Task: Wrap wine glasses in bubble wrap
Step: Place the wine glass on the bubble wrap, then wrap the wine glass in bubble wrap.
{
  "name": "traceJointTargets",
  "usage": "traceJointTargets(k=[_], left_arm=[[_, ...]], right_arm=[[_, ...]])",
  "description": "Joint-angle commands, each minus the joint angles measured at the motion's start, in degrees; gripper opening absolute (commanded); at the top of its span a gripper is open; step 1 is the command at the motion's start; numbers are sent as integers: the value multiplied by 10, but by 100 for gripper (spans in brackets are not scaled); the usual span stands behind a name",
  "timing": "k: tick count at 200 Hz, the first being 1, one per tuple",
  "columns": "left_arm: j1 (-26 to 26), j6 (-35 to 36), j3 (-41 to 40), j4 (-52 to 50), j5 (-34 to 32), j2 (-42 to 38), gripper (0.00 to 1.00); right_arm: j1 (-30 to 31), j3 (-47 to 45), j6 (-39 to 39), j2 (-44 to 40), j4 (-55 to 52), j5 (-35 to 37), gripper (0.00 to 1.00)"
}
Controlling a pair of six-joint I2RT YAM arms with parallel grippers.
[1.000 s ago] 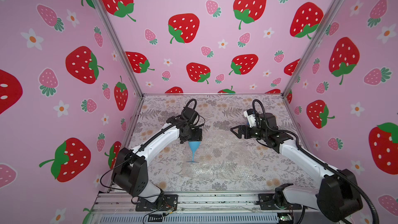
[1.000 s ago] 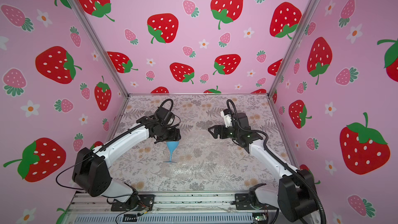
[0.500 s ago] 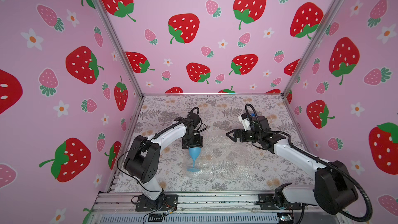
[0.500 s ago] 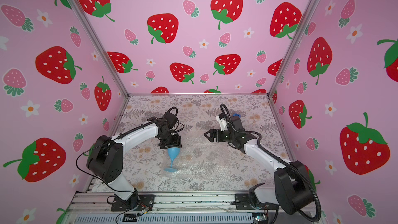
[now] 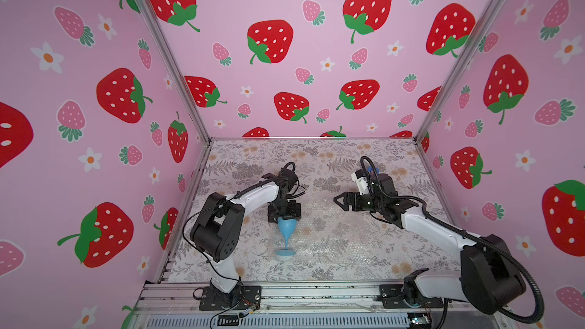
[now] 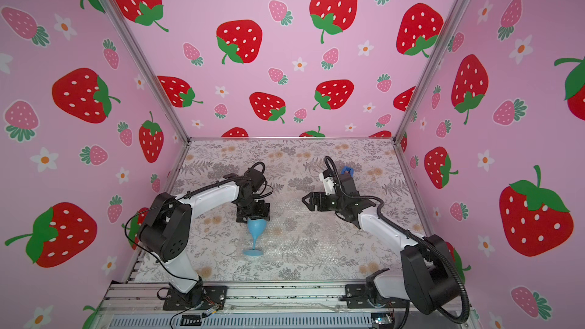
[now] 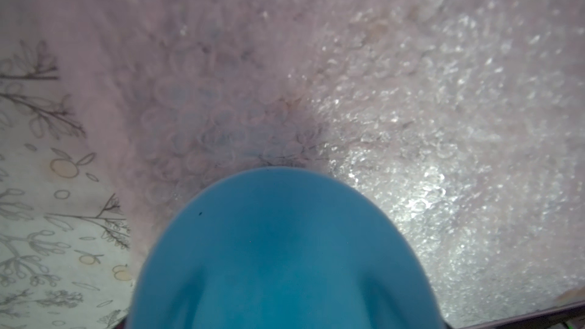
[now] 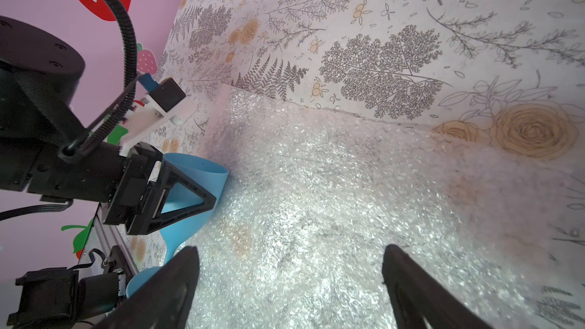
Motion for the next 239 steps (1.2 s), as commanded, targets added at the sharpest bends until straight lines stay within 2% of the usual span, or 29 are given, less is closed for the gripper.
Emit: traceJointTargets(k=[1,44,61,109,125,147,166,206,239], left_arm=[[-3,-14,-10,0,-4,-33,99],[22,-28,-54,22,-14,-124,100],[48,-36,-101,57,-13,-177,93],[104,-51,-259,147,-29,-333,85],[129,-53,-293,155,3,-365,82],[162,-62,-344,189,61,-378,68],[167,-60,-376,223,92,-374,59],[167,-62,-421,283,126,-362,47],[166,-62,-449,314,133,-365,47]], right_arm=[[4,-3,6,-16,7,10,92],[6,-1,18,-18,8,-4,92],[14,4,24,-16,4,-6,91],[86,14,72,29,44,-18,84],[114,26,81,56,48,-17,81],[139,32,95,87,70,-21,76],[146,38,107,106,84,-33,71],[159,47,118,122,101,-37,67],[162,51,123,128,102,-36,65]])
